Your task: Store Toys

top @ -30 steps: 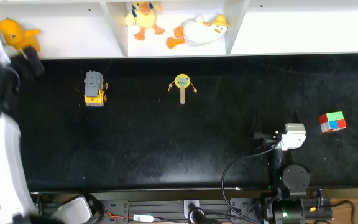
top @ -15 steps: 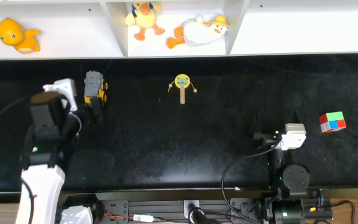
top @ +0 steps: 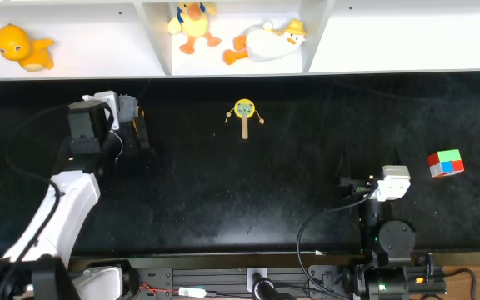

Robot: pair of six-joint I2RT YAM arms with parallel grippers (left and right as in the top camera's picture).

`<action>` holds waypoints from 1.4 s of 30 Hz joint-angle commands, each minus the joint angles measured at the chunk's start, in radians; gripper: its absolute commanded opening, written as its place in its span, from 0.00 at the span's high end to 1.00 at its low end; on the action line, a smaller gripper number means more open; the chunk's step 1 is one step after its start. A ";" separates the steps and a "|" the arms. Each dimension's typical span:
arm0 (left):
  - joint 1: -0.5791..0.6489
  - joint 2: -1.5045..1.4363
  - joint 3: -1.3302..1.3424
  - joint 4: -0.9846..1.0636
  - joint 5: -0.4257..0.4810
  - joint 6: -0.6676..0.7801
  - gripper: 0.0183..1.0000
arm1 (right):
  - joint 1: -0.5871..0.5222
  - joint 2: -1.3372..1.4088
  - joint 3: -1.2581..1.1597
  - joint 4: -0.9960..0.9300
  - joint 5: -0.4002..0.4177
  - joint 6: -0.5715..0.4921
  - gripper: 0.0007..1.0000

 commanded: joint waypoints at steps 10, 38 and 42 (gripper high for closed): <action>-0.007 0.066 0.000 0.109 -0.068 0.055 0.41 | 0.003 -0.009 -0.014 0.005 0.000 0.001 0.00; -0.008 -0.291 0.047 -0.098 0.034 0.024 0.66 | 0.003 -0.009 -0.014 0.005 0.000 0.001 0.01; -0.008 -0.201 0.145 -0.080 0.042 0.024 0.66 | 0.003 -0.009 -0.014 0.005 0.000 0.001 0.00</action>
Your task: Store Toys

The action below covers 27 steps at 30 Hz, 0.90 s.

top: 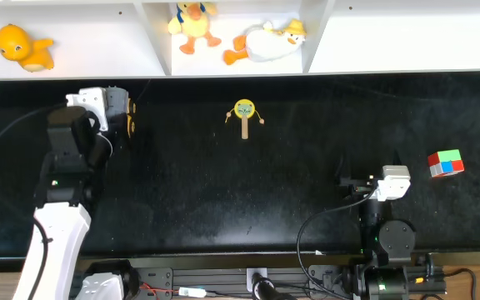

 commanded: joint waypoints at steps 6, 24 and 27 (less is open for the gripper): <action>-0.008 0.253 0.294 0.033 0.049 -0.022 0.66 | 0.003 -0.009 -0.014 0.006 0.000 0.001 0.00; -0.008 0.633 0.594 0.094 0.057 -0.025 0.18 | 0.003 -0.009 -0.014 0.006 0.000 0.001 0.00; -0.008 0.618 0.594 0.072 0.057 -0.025 0.00 | 0.003 -0.009 -0.014 0.006 0.000 0.001 0.00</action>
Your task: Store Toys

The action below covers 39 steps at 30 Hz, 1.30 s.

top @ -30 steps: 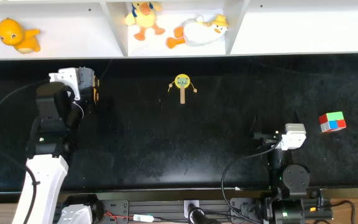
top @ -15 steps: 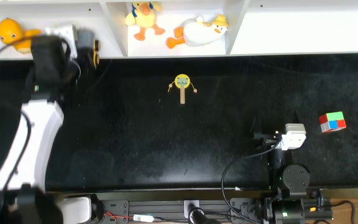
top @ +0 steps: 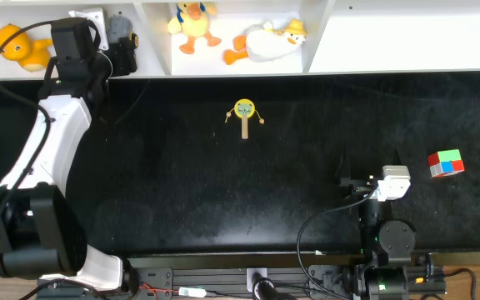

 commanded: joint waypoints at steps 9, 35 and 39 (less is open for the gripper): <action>-0.008 -0.416 -0.205 -0.299 -0.162 0.004 0.00 | 0.003 -0.009 -0.014 0.005 0.000 0.001 0.00; -0.086 -1.720 -1.249 0.132 -0.077 0.063 0.00 | 0.003 -0.009 -0.014 0.005 0.000 0.001 0.00; -0.086 -1.719 -1.249 0.133 -0.077 0.064 0.00 | 0.003 -0.009 -0.014 0.005 0.000 0.001 0.00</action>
